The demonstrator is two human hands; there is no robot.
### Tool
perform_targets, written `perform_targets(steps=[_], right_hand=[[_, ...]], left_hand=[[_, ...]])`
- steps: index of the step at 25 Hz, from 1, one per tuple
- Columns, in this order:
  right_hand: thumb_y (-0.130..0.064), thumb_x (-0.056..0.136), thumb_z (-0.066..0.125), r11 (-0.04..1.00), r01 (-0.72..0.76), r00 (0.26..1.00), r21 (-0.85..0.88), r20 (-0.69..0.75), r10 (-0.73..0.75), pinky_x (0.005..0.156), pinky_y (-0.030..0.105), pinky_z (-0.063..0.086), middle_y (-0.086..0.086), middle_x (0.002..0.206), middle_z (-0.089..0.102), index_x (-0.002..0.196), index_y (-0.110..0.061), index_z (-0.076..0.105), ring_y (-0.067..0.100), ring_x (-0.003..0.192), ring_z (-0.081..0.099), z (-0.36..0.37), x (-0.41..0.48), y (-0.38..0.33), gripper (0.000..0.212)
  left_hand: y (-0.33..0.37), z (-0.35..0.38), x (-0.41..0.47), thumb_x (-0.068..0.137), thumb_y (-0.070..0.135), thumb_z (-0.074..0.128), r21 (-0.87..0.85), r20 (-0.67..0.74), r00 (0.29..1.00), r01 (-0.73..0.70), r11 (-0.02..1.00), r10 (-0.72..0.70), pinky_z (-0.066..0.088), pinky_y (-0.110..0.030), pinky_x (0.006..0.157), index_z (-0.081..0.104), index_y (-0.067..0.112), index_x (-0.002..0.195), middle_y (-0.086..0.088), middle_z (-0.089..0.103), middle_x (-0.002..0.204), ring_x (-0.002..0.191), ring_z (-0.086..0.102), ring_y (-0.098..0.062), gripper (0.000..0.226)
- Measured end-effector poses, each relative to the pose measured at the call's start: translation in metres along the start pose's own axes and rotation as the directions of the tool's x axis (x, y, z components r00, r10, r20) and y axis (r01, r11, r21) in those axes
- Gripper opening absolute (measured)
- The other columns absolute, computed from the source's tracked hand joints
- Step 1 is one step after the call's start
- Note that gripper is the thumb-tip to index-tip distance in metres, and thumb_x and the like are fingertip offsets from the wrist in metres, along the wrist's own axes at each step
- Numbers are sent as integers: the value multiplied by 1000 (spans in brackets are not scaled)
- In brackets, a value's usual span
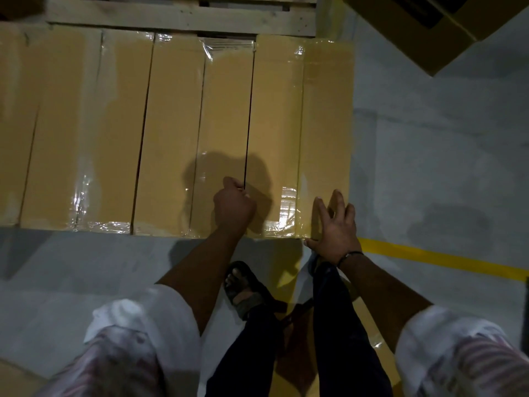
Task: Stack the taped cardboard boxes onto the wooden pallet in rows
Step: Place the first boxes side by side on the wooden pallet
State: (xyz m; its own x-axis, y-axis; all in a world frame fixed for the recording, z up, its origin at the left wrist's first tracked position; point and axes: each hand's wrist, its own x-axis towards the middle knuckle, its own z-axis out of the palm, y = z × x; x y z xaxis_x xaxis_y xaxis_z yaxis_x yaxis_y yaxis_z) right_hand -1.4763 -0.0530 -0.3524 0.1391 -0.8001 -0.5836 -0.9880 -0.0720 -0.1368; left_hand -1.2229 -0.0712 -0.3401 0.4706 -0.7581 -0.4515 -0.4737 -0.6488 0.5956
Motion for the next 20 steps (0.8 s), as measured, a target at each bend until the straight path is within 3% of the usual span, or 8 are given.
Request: perform_targets(steps=[6, 11, 15, 20], right_hand=[[-49, 79, 78, 995, 94, 996, -46, -7, -94, 111, 72, 29, 2, 165, -12, 158, -30, 18, 55, 144, 2, 4, -5, 8, 101], [-38, 85, 74, 981, 175, 984, -78, 30, -173, 111, 68, 33, 0, 164, -9, 155, -32, 19, 55, 144, 0, 3, -11, 19, 90], [-55, 78, 69, 984, 169, 984, -52, 69, -165, 111, 69, 31, 0, 162, -1, 151, -33, 24, 53, 142, 4, -10, -8, 17, 88], [-65, 84, 58, 994, 111, 987, -8, 119, -109, 115, 63, 25, 2, 162, 9, 151, -32, 31, 46, 147, 7, -66, -24, -17, 79]], left_hand=[[-6, -2, 2, 83, 4, 62, 12, 48, 998, -39, 999, 38, 53, -35, 84, 56, 11, 105, -4, 69, 93, 94, 67, -28, 24], [-15, -2, -1, 83, 11, 65, 56, 113, 994, 3, 998, -9, 55, -44, 90, 49, 27, 101, 3, 66, 93, 103, 64, -30, 29], [-21, -2, -12, 83, 16, 54, 167, 254, 966, -91, 982, 46, 54, -45, 85, 49, 24, 127, -7, 70, 98, 99, 62, -38, 45], [10, -22, -63, 88, 17, 59, 288, 260, 961, -174, 942, 98, 49, -45, 95, 47, 16, 145, -13, 62, 123, 112, 56, -35, 58]])
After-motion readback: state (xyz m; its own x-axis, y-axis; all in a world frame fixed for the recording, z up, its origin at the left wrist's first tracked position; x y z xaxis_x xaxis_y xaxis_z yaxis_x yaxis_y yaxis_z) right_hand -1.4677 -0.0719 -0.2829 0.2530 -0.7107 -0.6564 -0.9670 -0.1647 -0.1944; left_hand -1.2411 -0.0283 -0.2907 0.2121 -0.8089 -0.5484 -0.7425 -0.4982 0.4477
